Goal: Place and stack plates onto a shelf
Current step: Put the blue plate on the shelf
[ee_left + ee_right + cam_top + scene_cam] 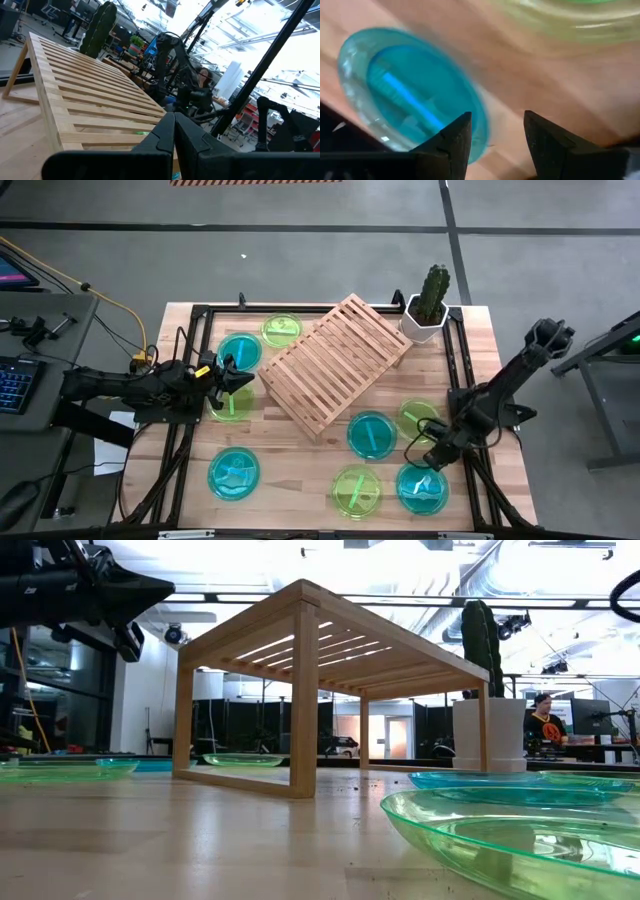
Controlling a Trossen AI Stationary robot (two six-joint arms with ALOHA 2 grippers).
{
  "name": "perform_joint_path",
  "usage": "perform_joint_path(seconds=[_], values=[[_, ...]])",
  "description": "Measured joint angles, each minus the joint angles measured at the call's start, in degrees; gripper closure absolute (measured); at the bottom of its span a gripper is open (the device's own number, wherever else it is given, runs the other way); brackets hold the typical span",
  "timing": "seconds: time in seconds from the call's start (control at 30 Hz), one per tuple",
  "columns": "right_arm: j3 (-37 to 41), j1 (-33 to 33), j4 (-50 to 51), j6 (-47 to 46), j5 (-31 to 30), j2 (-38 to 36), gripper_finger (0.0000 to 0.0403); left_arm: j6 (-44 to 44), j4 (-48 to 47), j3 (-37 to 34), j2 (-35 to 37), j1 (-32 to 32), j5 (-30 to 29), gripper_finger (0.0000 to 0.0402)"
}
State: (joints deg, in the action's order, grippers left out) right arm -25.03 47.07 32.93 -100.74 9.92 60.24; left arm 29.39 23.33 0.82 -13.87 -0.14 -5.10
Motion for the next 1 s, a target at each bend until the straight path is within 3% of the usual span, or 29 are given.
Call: perform_joint_path(seconds=[0.57, 0.7, 0.83, 1.0], values=[[0.7, 4.8, -13.8, -1.0, -1.3, 11.4, 0.0247, 0.0, 0.0, 0.0, 0.0, 0.0, 0.0, 0.0401], [0.7, 4.8, -13.9, -0.9, -1.2, 11.7, 0.0293, 0.0, 0.0, 0.0, 0.0, 0.0, 0.0, 0.0401], [0.8, 4.9, -14.0, -0.7, -1.1, 11.3, 0.0382, 0.0, 0.0, 0.0, 0.0, 0.0, 0.0, 0.0401], [0.8, 4.9, -14.4, 0.8, -1.3, 9.8, 0.0394, 0.0, 0.0, 0.0, 0.0, 0.0, 0.0, 0.0401]])
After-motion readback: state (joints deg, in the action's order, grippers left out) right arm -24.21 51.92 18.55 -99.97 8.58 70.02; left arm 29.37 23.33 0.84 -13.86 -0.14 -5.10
